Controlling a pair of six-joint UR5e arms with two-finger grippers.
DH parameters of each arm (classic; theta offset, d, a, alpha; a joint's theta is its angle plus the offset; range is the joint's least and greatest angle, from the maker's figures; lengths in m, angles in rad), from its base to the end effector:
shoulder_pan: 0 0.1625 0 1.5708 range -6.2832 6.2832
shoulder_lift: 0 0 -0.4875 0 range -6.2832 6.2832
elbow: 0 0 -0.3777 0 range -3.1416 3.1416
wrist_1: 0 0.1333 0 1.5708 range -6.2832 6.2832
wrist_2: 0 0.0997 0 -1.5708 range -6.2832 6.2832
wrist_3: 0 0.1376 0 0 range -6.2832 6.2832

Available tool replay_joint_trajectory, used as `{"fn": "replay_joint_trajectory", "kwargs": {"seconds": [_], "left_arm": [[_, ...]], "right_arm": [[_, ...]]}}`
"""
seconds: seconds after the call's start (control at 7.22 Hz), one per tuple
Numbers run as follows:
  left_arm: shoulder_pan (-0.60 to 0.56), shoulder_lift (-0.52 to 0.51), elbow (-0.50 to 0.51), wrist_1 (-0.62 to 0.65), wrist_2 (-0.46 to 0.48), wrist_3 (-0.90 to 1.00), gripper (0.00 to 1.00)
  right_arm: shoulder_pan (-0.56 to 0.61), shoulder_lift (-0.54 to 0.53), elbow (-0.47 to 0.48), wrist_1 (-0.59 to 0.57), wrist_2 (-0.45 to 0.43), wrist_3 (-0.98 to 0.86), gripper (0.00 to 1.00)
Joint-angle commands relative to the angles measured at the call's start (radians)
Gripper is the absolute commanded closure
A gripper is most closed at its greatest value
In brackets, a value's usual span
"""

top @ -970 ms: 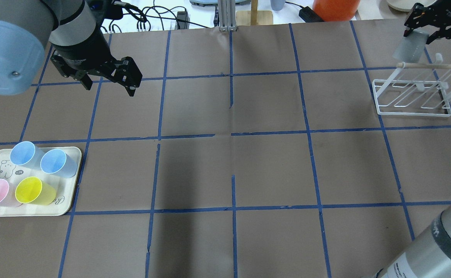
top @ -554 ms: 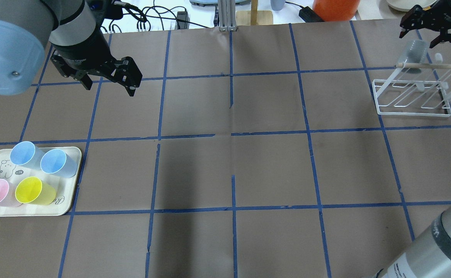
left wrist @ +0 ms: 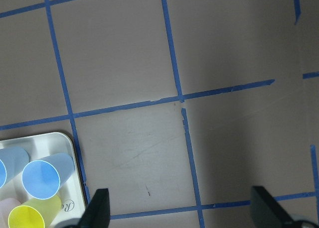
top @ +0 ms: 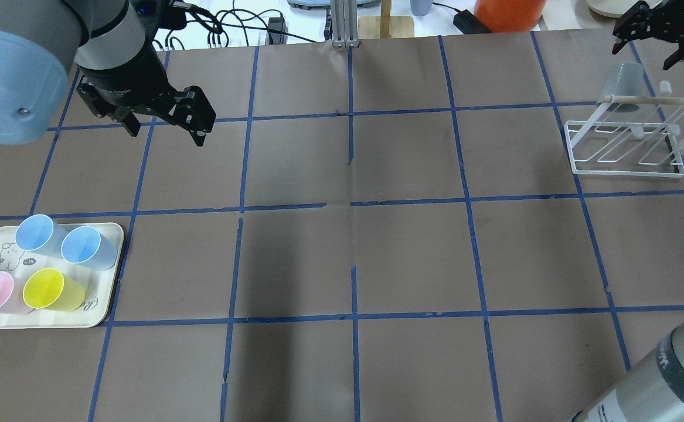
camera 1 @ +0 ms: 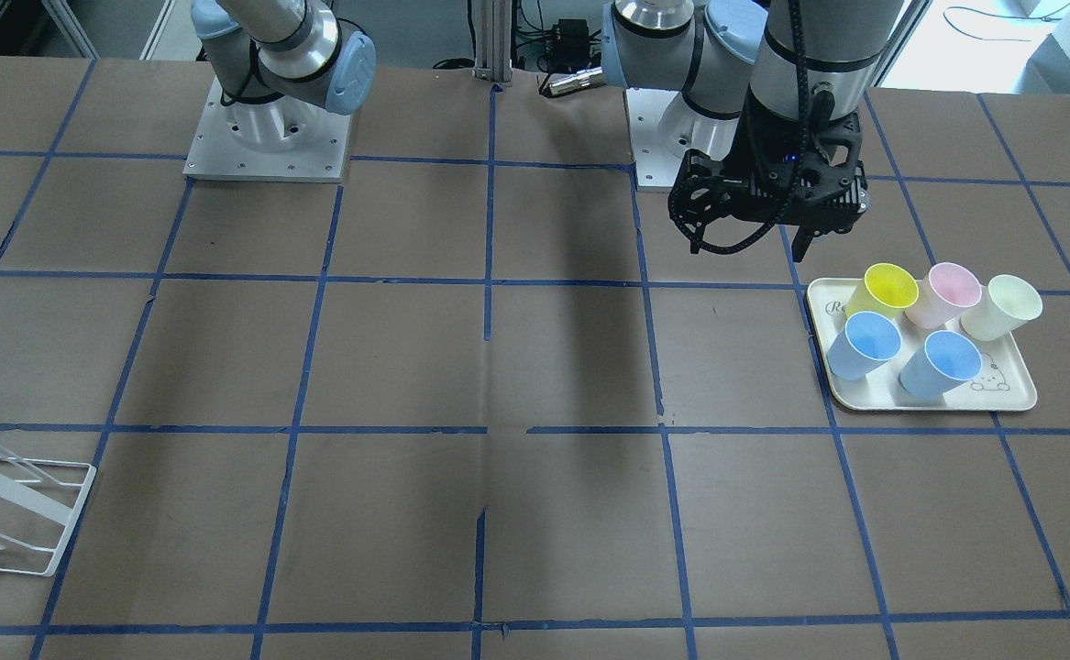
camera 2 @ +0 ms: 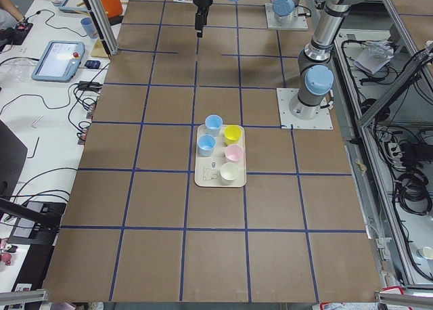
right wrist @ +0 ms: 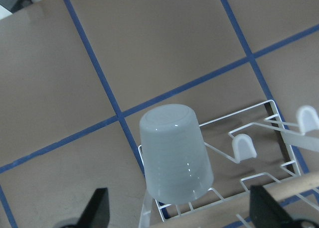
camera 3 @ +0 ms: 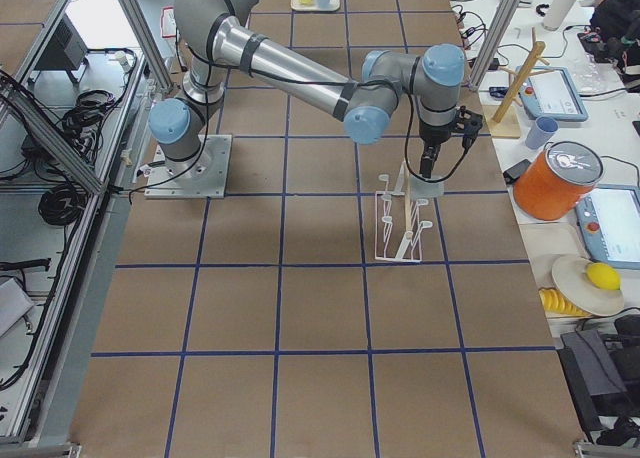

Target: Transfer IKEA cup to right arm and place on rack

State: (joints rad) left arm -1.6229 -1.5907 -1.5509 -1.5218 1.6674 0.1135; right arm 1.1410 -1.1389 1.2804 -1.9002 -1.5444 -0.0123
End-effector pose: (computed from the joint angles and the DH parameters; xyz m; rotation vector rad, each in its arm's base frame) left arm -0.1456 -0.4868 0.5180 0.2481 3.0326 -0.0700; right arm -0.1679 -0.6949 0.4355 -0.6412 -3.0454 0.2951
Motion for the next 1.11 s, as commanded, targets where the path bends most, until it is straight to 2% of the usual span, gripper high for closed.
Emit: {"fn": "replay_joint_trajectory", "kwargs": {"seconds": [0.0, 0.28, 0.42, 0.69, 0.97], "left_arm": [[0.000, 0.000, 0.000, 0.000, 0.000, 0.000, 0.00], [0.000, 0.000, 0.000, -0.001, 0.000, 0.000, 0.00], [0.002, 0.000, 0.002, -0.001, 0.000, 0.000, 0.00], [0.002, 0.000, 0.002, -0.001, 0.000, 0.000, 0.00], [0.003, 0.001, 0.003, -0.001, 0.000, 0.000, 0.00]], "right_arm": [[0.025, -0.036, -0.115, 0.259, -0.045, -0.038, 0.00], [0.048, -0.042, -0.290, 0.581, -0.031, -0.034, 0.00], [0.090, -0.070, -0.314, 0.690, -0.026, -0.025, 0.00], [0.217, -0.126, -0.297, 0.728, -0.026, 0.012, 0.00], [0.327, -0.192, -0.200, 0.739, -0.023, 0.123, 0.00]]}}
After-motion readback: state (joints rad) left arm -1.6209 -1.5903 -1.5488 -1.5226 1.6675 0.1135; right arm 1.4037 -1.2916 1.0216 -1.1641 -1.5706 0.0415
